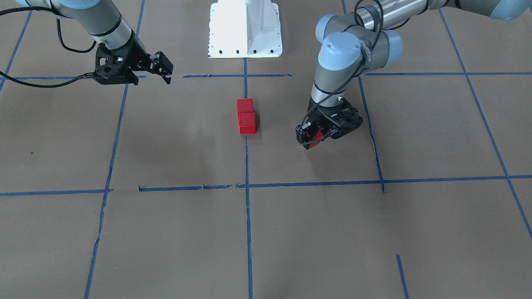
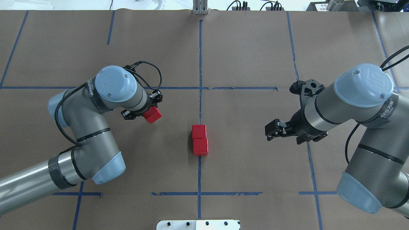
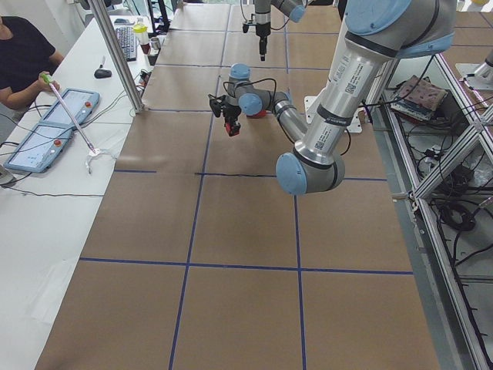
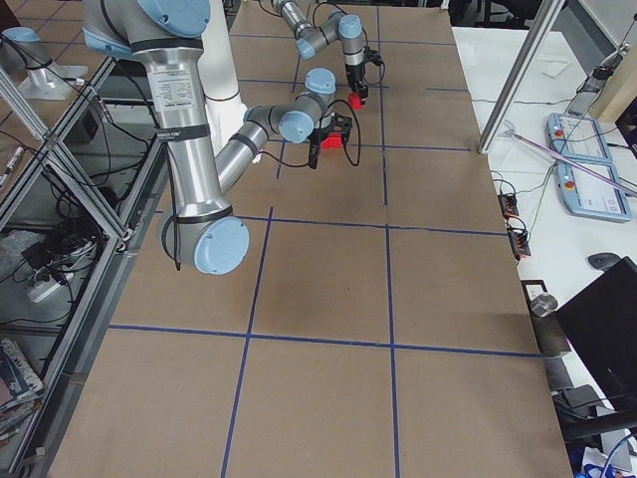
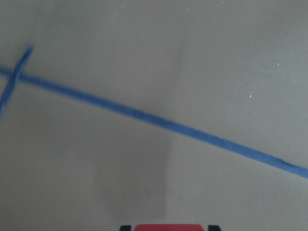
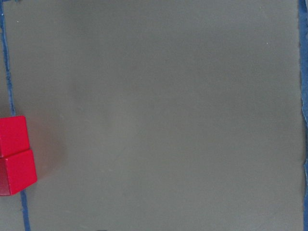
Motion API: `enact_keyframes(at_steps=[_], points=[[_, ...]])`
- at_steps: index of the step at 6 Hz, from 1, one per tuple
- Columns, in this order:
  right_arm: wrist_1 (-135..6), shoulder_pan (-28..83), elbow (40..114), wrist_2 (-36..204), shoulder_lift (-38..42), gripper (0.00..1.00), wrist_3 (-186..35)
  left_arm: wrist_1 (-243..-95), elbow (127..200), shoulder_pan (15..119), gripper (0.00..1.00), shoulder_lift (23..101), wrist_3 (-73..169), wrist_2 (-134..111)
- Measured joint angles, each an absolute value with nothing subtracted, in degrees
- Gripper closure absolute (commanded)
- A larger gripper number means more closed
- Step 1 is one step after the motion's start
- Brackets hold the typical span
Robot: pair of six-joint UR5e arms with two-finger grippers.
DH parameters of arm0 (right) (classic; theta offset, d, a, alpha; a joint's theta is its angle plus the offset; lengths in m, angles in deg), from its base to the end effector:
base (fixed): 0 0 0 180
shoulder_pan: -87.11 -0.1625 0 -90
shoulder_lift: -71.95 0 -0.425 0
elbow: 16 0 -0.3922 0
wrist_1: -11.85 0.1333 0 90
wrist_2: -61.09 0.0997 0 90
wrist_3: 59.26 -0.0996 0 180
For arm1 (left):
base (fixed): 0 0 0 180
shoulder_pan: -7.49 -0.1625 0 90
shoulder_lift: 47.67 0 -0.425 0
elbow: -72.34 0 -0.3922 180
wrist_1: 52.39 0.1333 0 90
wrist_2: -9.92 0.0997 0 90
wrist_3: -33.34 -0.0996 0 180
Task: Form red blocks into L shape at center
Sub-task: 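Carry the red cube with the left gripper beside the cube pair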
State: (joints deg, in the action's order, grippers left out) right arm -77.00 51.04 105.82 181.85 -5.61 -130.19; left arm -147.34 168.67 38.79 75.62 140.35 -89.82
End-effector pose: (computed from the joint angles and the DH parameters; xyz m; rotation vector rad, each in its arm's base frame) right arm -0.3584 -0.3629 0.2929 -0.0925 -0.9187 0.0627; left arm 0.5165 -0.4503 0.2676 -0.0651 0.8090 -0.7317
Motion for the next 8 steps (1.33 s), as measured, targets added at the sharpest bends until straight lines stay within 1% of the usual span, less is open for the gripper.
enact_keyframes(at_steps=[1, 3, 7, 8], points=[[-77.0, 51.0, 105.9, 181.9, -5.6, 0.00, -130.2, -142.3, 169.0, 36.3, 0.97, 77.9, 151.4, -88.2], [-77.0, 51.0, 106.2, 181.9, -5.6, 0.00, -130.3, -139.0, 169.2, 34.3, 1.00, 80.0, 171.1, -87.7], [-77.0, 51.1, 106.3, 181.9, -5.7, 0.00, -130.7, -134.7, 168.2, 33.3, 1.00, 82.0, 187.4, -93.0], [-77.0, 51.2, 106.3, 181.9, -5.7, 0.00, -130.8, -134.4, 166.6, 33.3, 1.00, 83.0, 189.5, -93.3]])
